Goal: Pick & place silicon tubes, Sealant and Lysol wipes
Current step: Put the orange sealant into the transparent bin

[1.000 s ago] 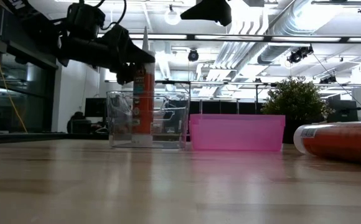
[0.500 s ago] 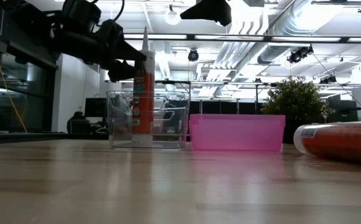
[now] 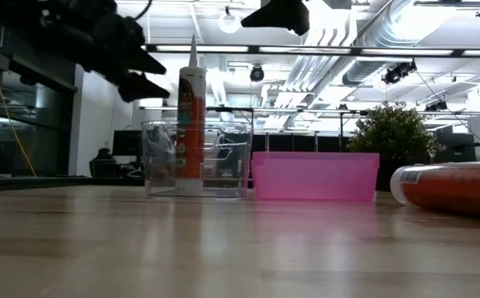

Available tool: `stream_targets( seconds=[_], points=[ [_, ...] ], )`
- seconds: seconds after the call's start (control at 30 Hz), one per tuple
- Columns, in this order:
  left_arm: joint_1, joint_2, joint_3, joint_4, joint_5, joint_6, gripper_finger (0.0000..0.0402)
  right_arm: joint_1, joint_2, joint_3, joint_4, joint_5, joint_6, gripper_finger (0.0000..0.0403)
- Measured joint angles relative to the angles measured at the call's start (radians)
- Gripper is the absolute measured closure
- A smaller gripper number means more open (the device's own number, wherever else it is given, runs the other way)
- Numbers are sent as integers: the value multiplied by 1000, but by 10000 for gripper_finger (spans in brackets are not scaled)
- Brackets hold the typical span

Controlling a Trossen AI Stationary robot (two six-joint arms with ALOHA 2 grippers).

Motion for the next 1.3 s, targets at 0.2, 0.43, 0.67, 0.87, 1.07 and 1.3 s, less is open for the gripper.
stream_targets(
  seconds=[0.2,0.43,0.67,0.87,1.07,1.3],
  points=[
    [0,-159,0,-157,18,-40,44,6,0,0,-132,-67,59,55],
    [0,-331,0,-254,48,-155,50,33,0,0,-294,-219,77,55],
    [0,-395,0,-265,78,-254,103,105,0,28,-625,-284,-3,55],
    [0,-399,0,-262,139,-329,153,170,-1,98,-1018,-288,38,55],
    [-2,-400,0,-219,177,-401,196,194,-1,111,-1053,-434,502,55],
    [-120,-399,0,-171,131,-448,247,294,-1,111,-1055,-291,842,55]
  ],
)
